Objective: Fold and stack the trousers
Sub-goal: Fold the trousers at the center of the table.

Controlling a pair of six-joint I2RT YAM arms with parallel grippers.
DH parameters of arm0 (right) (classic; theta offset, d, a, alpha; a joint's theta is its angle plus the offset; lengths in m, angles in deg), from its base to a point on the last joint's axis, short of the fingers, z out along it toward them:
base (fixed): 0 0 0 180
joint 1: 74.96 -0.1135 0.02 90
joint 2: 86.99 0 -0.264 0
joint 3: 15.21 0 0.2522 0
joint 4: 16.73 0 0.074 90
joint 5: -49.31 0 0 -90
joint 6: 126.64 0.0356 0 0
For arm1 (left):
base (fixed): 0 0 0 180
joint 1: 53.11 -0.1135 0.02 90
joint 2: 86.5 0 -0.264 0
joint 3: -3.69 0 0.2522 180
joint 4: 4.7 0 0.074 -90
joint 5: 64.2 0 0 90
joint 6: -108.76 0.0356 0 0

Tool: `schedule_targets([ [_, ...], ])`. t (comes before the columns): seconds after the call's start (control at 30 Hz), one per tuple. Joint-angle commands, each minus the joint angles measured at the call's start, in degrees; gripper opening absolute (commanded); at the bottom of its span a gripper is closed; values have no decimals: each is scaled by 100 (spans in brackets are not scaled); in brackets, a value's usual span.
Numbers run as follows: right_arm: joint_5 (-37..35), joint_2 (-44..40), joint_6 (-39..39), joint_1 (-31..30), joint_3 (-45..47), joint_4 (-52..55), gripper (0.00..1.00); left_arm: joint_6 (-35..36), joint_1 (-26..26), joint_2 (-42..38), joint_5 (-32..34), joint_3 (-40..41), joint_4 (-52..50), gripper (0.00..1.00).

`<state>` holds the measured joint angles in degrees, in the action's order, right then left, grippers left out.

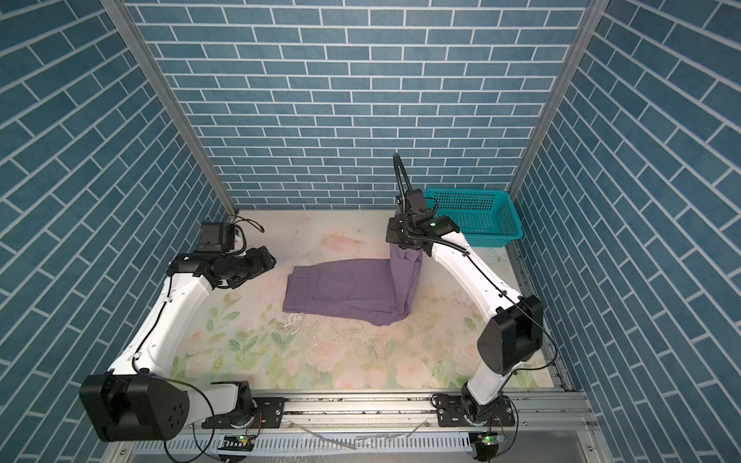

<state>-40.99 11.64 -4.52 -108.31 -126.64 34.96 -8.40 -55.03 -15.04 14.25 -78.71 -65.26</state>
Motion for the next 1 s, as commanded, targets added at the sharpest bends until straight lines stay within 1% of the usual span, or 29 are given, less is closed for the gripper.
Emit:
schedule_targets([
  [0.0, 194, 447, 14, -353, -831, -160, 0, 202, -301, -243, -34, 24, -401, 87],
  [0.17, 427, 1284, 75, -920, -1695, -107, 0, 279, -610, -436, -131, 95, -540, 88],
  [0.33, 495, 2120, 123, -1311, -2463, 72, 0, 313, -717, -427, -268, 197, -551, 89],
  [0.37, 685, 2300, 143, -1400, -2591, 95, 0, 321, -731, -420, -299, 226, -545, 89],
  [0.53, 903, 2965, 247, -1762, -3094, 201, 0, 354, -783, -386, -364, 373, -492, 90],
  [0.67, 1060, 3361, 282, -1985, -3340, 258, 0, 340, -793, -319, -431, 458, -420, 94],
  [0.7, 1121, 3454, 302, -2004, -3370, 250, 3, 328, -793, -294, -447, 473, -401, 95],
  [0.77, 1333, 3639, 316, -2094, -3440, 223, 15, 303, -793, -257, -499, 517, -344, 95],
  [0.83, 1640, 3776, 216, -2186, -3475, 141, 25, 275, -792, -202, -556, 577, -282, 97],
  [0.87, 1771, 3823, 125, -2240, -3487, 112, 29, 255, -798, -168, -603, 615, -232, 97],
  [0.97, 1914, 3725, -246, -2339, -3420, 28, 33, 149, -791, -77, -822, 855, -3, 99],
])
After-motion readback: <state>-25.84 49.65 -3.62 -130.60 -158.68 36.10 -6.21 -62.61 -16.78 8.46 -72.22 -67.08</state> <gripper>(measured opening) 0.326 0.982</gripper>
